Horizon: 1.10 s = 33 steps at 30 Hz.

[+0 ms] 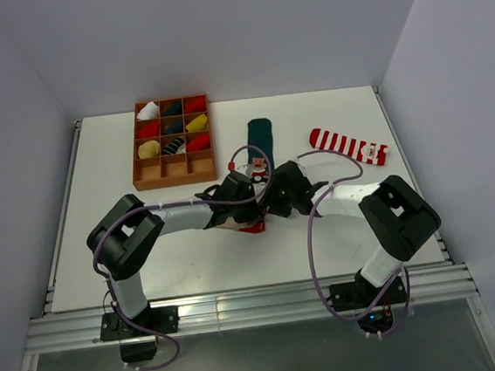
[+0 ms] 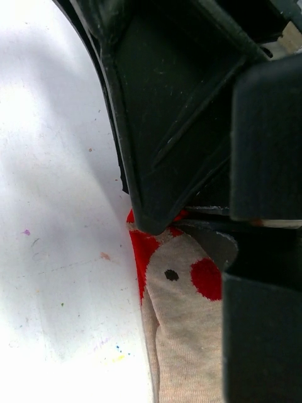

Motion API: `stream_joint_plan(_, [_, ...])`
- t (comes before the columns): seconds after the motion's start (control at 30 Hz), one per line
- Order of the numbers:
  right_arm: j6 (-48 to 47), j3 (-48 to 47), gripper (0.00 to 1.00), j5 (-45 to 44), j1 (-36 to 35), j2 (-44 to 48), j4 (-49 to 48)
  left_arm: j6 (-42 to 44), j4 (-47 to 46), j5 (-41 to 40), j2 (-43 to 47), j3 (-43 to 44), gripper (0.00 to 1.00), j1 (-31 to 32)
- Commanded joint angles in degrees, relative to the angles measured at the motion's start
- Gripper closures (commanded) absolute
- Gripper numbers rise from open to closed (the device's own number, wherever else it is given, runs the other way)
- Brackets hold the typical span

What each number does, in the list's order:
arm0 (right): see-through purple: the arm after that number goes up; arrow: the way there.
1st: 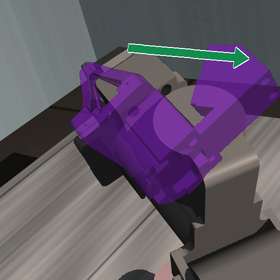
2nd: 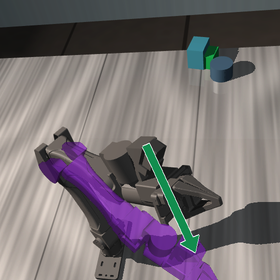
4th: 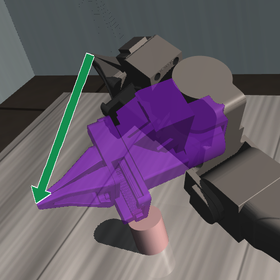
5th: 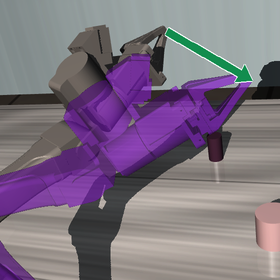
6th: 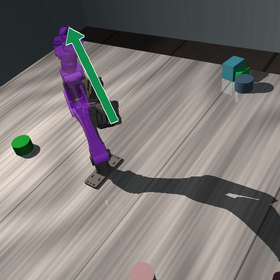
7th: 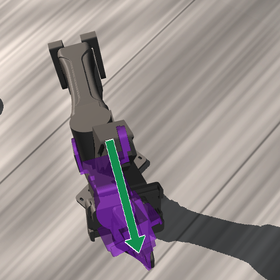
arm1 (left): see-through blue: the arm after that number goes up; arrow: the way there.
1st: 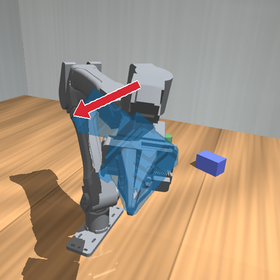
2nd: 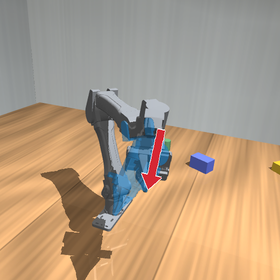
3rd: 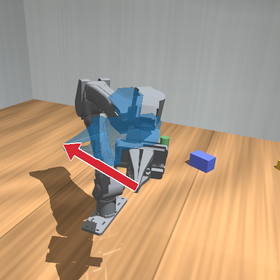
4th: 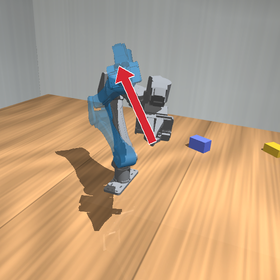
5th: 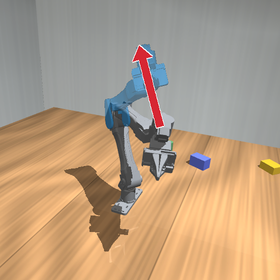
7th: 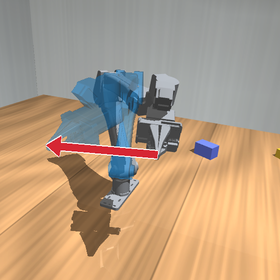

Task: Roll the socks
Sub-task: Roll the sock at the center of the board.

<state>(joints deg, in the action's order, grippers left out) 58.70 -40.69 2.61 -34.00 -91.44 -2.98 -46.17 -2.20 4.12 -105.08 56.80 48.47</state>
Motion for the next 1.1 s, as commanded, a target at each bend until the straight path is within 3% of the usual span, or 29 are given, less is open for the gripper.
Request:
stream_joint_plan(0.0, [0.8,-2.64,0.49,1.34,-1.07,-0.49,1.05,1.79,-2.2,-1.57,1.72,-0.46,0.98,0.58])
stream_joint_plan(0.3, [0.72,-4.93,0.6,1.78,-1.77,-1.9,4.11,3.37,-1.85,-2.97,1.19,0.33,0.97,1.8])
stream_joint_plan(0.5, [0.81,-6.25,0.81,1.08,-1.86,-2.43,7.02,4.25,-1.14,-3.86,1.37,0.68,0.94,2.33])
stream_joint_plan(0.63, [0.8,-7.39,0.97,0.03,-1.86,-3.04,9.57,5.21,-0.09,-5.68,2.77,0.6,0.84,3.12])
stream_joint_plan(0.77, [0.81,-8.0,1.0,-0.33,-1.86,-3.57,10.98,6.18,1.84,-10.44,5.49,0.07,0.69,4.88])
stream_joint_plan(1.07, [0.81,-8.44,1.0,-0.59,-1.86,-4.1,12.03,8.47,6.24,-24.06,7.26,0.77,0.66,11.73])
